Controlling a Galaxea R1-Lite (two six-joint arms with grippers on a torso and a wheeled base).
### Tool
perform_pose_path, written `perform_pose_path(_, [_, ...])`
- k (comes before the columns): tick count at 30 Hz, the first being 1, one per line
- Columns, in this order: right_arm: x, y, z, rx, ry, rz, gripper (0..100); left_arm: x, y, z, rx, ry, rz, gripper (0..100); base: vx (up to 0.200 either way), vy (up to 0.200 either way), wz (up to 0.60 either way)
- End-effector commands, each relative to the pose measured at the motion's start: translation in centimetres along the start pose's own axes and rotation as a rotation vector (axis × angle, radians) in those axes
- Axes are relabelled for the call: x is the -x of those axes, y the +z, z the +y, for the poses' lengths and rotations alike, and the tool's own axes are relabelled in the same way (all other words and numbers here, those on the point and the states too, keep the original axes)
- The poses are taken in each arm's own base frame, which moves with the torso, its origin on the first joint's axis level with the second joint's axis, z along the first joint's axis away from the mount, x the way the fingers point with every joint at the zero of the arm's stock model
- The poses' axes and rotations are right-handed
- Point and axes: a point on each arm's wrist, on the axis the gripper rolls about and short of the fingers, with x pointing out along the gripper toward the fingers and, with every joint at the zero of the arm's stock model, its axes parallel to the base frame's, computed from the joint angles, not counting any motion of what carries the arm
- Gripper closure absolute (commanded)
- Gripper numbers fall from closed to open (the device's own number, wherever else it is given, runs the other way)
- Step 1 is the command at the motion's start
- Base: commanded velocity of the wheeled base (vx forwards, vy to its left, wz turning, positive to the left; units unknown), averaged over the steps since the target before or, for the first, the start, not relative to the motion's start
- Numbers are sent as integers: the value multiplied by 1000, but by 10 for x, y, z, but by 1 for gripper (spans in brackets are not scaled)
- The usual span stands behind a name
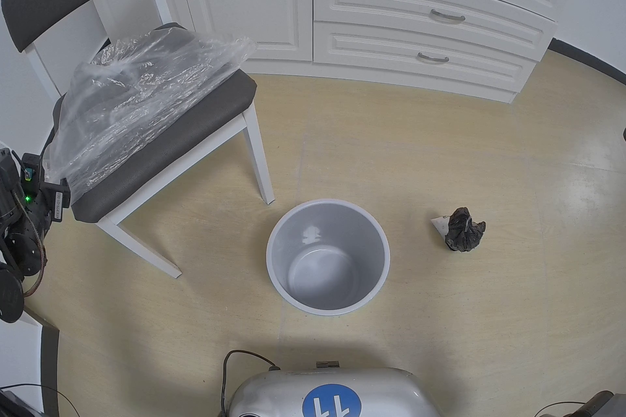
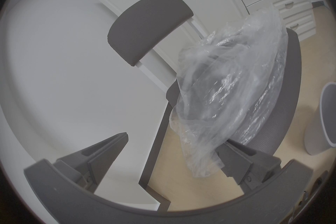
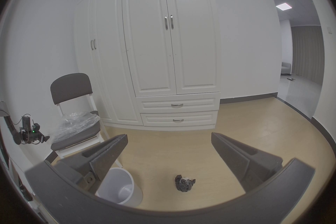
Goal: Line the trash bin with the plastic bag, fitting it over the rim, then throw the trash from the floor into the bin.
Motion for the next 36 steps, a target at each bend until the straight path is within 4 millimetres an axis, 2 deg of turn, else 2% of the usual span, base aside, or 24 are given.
perform_pose_path(1, [4,2,1,-2,13,-15,0,-2,-10,-9,-26,-22,32,0,0,0,0])
perform_pose_path(13, [7,3,2,-6,36,-24,0,-17,-13,-10,-10,21,34,0,0,0,0])
perform_pose_path(19, [8,2,3,-7,47,-22,0,-16,-9,-7,17,59,2,0,0,0,0])
perform_pose_path(36, [7,0,3,-7,48,-17,0,-9,-13,-7,38,115,-6,0,0,0,0])
